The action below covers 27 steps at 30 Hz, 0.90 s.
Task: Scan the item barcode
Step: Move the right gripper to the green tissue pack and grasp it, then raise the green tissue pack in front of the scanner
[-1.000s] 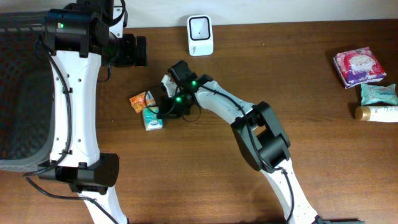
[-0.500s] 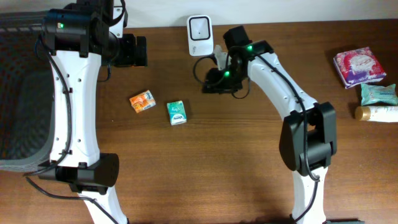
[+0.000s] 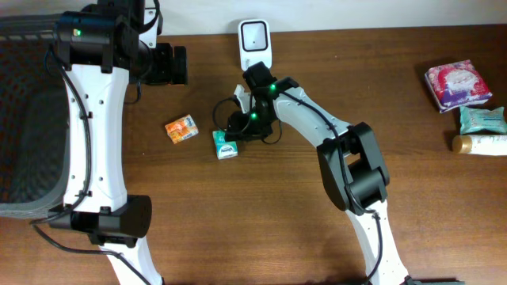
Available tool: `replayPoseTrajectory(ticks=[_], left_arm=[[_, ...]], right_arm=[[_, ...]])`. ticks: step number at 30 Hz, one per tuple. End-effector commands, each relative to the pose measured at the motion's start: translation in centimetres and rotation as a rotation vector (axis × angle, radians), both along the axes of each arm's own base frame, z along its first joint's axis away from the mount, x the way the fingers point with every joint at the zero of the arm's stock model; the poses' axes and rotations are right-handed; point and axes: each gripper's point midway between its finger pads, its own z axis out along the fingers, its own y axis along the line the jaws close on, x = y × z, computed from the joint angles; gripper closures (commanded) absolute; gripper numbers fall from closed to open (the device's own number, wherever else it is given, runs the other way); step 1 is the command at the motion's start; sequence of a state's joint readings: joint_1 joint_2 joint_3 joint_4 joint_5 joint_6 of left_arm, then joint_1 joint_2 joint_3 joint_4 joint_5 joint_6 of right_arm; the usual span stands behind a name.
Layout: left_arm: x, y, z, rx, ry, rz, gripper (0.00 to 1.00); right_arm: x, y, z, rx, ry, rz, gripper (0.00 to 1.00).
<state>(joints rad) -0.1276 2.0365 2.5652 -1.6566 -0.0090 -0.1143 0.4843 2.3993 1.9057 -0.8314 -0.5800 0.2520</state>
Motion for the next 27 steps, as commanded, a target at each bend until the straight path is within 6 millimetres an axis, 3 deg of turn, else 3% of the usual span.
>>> replayPoseTrajectory(ticks=[1,5,8,12,15,19,22,25,27], left_arm=[[0.0,0.3,0.1,0.003,-0.003,0.011,0.01],[0.0,0.3,0.1,0.003,-0.003,0.011,0.01],[0.0,0.3,0.1,0.003,-0.003,0.011,0.01],[0.0,0.3,0.1,0.003,-0.003,0.011,0.01],[0.0,0.3,0.1,0.003,-0.003,0.011,0.01],[0.0,0.3,0.1,0.003,-0.003,0.011,0.01],[0.0,0.3,0.1,0.003,-0.003,0.011,0.01],[0.0,0.3,0.1,0.003,-0.003,0.011,0.01],[0.0,0.3,0.1,0.003,-0.003,0.011,0.01]], right_arm=[[-0.9,0.8,-1.6,-0.004,0.033,0.018,0.5],[-0.8,1.3,-2.4,-0.037,0.021,-0.008,0.6],[-0.9,1.0,-3.1,-0.072,0.016,-0.018,0.96],[-0.7,0.7,-2.4,-0.056,0.027,-0.023,0.96],[0.7,-0.3,2.6,0.105,-0.013,0.037,0.96],[3.3,-4.3,9.0,0.354,-0.057,0.042,0.96],[4.6,-7.4,12.3,0.562,-0.05,0.014,0.96],[4.8,-8.9,15.0,0.731,-0.085,0.045,0.96],[4.8,-9.2,15.6,0.768,-0.08,0.045,0.96]])
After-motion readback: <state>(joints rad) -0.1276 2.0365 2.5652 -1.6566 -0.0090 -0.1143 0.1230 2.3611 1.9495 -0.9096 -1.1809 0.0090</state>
